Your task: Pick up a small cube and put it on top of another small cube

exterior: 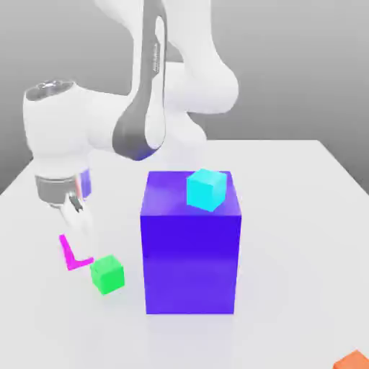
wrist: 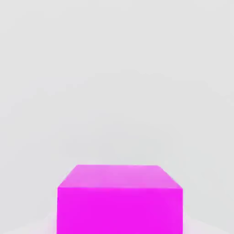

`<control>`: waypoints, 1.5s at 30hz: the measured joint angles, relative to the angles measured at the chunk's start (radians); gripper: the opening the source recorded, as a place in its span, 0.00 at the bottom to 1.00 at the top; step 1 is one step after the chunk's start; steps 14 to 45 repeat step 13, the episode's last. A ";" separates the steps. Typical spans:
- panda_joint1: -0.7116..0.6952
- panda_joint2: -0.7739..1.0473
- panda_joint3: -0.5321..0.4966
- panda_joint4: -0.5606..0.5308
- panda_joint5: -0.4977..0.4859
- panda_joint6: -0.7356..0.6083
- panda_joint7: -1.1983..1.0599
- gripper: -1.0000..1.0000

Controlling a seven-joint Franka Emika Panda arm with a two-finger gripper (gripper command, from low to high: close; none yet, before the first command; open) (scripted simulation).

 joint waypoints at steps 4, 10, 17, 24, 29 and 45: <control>0.010 -0.043 -0.001 -0.079 -0.009 0.036 -0.025 0.00; 0.029 0.158 0.004 -0.076 0.060 0.233 -0.075 1.00; 0.035 0.158 0.004 -0.076 0.060 0.233 -0.075 1.00; 0.035 0.158 0.004 -0.076 0.060 0.233 -0.075 1.00; 0.035 0.158 0.004 -0.076 0.060 0.233 -0.075 1.00; 0.035 0.158 0.004 -0.076 0.060 0.233 -0.075 1.00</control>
